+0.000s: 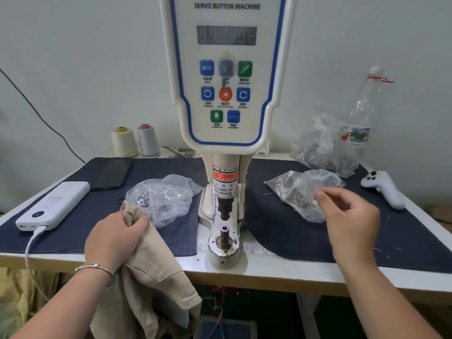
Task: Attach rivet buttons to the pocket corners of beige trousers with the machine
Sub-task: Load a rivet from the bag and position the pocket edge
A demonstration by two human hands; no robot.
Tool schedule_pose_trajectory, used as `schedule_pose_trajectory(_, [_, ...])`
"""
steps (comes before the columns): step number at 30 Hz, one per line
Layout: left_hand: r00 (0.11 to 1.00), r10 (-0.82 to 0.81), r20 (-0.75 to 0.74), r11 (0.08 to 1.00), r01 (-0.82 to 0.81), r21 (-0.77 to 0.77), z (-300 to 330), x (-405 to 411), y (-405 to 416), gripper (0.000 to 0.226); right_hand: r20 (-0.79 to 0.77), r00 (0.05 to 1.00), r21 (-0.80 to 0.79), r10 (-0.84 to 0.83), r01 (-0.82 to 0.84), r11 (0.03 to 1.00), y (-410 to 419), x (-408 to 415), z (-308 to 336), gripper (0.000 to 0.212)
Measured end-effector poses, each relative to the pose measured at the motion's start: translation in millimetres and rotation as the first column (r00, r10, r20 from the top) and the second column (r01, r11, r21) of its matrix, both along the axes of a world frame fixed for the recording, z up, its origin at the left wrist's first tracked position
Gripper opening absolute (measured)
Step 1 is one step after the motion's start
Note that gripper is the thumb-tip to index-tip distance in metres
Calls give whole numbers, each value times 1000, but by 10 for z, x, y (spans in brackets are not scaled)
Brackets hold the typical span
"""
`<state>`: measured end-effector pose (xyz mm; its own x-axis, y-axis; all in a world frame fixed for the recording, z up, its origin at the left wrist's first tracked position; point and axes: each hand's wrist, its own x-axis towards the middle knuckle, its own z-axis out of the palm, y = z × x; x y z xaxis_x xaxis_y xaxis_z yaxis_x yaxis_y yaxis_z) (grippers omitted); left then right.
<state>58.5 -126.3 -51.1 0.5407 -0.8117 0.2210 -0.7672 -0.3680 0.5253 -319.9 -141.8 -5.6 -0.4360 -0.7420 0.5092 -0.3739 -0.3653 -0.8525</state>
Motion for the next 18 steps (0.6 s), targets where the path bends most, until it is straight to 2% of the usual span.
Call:
schedule_pose_trajectory(1, [1000,-2,-2,1000,2,-2,-1,-4,0,45,157,986,61,61,-72,996,101,116,-5,14])
schedule_pose_trajectory(3, [1000,-16,-4,1000,16,-3,2,-8,-1,44,415,891,171,186,-277,945,300,389,-56,11])
schedule_pose_trajectory(5, [1000,-23,-8,1000,23,-8,5,-10,1,43,555,790,264,259,-463,846,475,665,-98,8])
schedule_pose_trajectory(7, [1000,-16,-10,1000,16,-16,0,-13,7,43,611,738,318,286,-559,765,578,875,-123,8])
schedule_pose_trajectory(11, [1000,-5,-6,999,4,-43,-23,-17,8,45,710,661,366,245,-643,673,590,1067,-106,7])
schedule_pose_trajectory(18, [1000,-18,-10,998,18,-55,-48,10,-2,45,823,549,375,145,-717,587,493,1163,-6,14])
